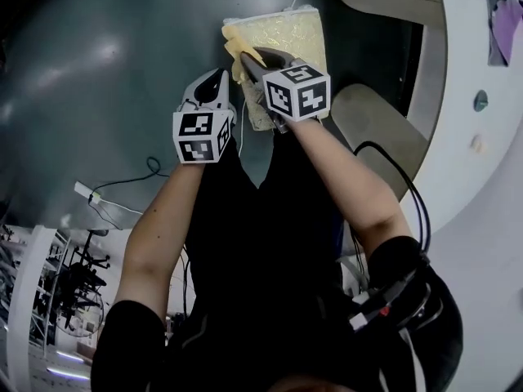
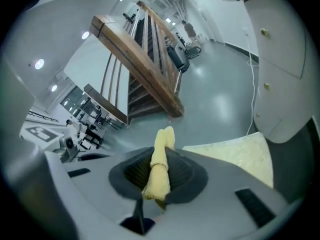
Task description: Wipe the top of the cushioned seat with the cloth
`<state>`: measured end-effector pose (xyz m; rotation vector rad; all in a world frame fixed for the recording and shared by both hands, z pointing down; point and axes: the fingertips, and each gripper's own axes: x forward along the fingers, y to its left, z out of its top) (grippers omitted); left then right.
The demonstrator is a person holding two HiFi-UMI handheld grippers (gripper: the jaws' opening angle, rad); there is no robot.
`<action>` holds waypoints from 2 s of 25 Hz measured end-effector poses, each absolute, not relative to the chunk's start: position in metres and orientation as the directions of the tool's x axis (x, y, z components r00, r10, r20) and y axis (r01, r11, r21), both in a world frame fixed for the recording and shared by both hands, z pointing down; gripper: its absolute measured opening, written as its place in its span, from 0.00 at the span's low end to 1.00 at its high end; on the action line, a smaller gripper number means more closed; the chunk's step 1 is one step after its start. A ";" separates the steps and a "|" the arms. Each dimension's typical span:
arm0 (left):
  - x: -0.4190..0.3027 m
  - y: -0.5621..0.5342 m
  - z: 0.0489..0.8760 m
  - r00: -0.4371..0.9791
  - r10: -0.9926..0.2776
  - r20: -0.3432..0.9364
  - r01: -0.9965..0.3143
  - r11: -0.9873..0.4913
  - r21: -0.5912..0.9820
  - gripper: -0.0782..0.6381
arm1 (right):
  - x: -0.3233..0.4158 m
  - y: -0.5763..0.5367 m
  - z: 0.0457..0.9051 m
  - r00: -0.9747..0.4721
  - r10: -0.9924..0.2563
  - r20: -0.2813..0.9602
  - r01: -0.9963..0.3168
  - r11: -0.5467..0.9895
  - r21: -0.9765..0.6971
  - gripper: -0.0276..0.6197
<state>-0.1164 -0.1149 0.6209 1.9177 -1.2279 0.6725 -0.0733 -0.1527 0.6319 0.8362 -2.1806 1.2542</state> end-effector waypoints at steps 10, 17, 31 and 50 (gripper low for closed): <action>-0.061 -0.142 0.621 0.459 -0.507 0.730 -0.883 -0.355 0.308 0.12 | 0.073 -0.223 0.679 -0.478 -0.431 0.765 -0.878 0.212 -0.429 0.14; -0.071 -0.139 0.656 0.395 -0.509 0.764 -0.918 -0.246 0.310 0.12 | 0.128 -0.230 0.748 -0.305 -0.405 0.862 -0.952 0.094 -0.293 0.14; -0.094 -0.134 0.665 0.401 -0.502 0.767 -0.916 -0.242 0.320 0.12 | 0.112 -0.224 0.756 -0.150 -0.415 0.897 -0.986 0.134 -0.103 0.13; -0.141 -0.116 0.666 0.379 -0.523 0.763 -0.925 -0.182 0.334 0.12 | -0.007 -0.199 0.751 -0.165 -0.431 0.887 -0.931 0.365 0.004 0.13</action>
